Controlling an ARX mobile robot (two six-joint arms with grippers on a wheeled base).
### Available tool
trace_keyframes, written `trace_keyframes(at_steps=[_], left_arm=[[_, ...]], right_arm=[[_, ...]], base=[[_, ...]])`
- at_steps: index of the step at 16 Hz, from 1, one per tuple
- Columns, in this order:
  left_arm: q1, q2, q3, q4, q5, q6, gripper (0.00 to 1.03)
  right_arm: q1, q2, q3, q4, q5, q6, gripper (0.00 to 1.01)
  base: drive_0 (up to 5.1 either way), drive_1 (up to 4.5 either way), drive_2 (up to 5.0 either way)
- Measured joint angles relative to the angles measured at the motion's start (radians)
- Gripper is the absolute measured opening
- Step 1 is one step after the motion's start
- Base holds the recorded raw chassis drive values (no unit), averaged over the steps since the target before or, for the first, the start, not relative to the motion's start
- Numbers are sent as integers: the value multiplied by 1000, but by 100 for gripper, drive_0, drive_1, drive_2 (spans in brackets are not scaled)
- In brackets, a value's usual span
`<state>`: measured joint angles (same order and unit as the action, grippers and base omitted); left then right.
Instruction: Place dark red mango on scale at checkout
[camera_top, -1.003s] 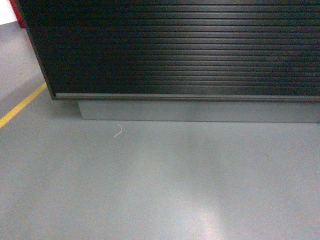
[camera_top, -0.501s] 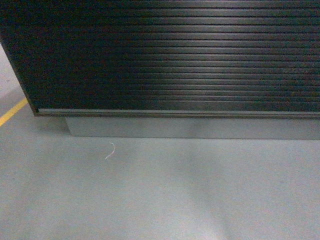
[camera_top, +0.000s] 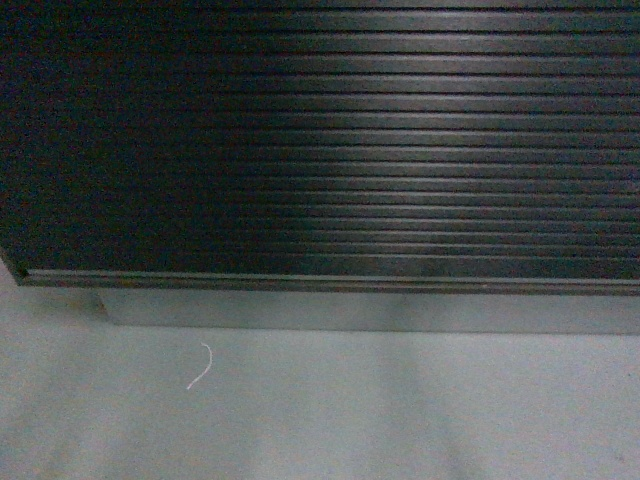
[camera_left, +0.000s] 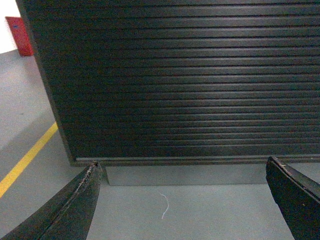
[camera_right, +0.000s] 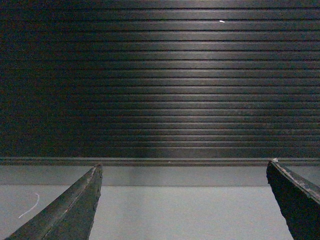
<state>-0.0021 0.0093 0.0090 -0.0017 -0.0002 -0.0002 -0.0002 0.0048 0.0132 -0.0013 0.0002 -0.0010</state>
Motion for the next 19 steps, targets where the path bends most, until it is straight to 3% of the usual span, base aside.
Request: trace_keyframes(at_steps=[10, 19], left_arm=[[0, 0, 0, -1, 0, 0, 98], [0, 0, 0, -2, 0, 0, 98]], right_arm=[[0, 0, 0, -6, 0, 0, 98], [0, 0, 0, -3, 0, 0, 98]], base=[[-1, 407, -408], [1, 67, -64]])
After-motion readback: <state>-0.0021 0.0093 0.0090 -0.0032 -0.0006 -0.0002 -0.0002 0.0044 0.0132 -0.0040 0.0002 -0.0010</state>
